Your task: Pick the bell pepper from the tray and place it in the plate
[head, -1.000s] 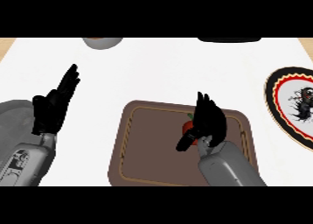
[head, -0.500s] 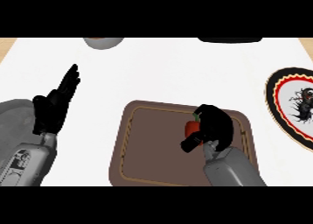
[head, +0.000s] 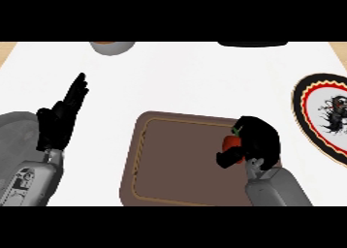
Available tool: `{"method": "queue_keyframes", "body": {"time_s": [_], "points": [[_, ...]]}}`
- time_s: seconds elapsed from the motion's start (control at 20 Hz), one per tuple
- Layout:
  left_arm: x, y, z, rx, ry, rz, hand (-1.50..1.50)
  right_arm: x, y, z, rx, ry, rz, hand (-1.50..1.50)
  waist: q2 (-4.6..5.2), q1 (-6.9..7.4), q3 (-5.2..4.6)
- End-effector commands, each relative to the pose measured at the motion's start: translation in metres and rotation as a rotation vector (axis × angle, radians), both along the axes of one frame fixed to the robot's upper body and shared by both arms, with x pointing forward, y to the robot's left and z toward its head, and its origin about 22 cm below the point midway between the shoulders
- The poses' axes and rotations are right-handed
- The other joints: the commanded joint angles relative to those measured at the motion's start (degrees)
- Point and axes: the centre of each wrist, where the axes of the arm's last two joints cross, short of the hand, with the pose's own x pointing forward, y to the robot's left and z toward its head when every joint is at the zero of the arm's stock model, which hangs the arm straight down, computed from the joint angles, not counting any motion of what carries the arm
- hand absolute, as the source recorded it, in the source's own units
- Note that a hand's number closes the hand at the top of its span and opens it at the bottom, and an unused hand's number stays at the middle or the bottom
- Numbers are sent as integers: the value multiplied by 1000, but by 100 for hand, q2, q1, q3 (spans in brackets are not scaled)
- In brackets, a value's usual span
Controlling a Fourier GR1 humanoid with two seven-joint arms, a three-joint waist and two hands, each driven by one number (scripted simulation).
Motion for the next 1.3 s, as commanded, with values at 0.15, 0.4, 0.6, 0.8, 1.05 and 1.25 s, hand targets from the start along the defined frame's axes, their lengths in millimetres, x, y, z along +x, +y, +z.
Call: {"method": "queue_keyframes", "body": {"time_s": [0.15,0.4,0.6,0.8,1.05,1.25], "points": [[-9,26,-6,-6,17,96,0,-23,-168,7,-135,7,-22,150,-60,-652,57],[-16,31,-10,0,28,113,0,-30,-249,67,-172,-257,44,150,-109,-690,65],[-16,27,-12,-15,26,109,0,-42,-291,104,-153,-507,130,150,-110,-703,68],[-20,32,-11,-6,18,96,0,-62,-339,131,-107,-643,232,150,-83,-500,53],[-10,9,-6,-5,7,31,0,-92,-402,138,38,-731,323,150,15,-184,28],[3,-5,-4,-13,4,-29,0,-91,-428,123,145,-691,336,150,51,75,11]]}}
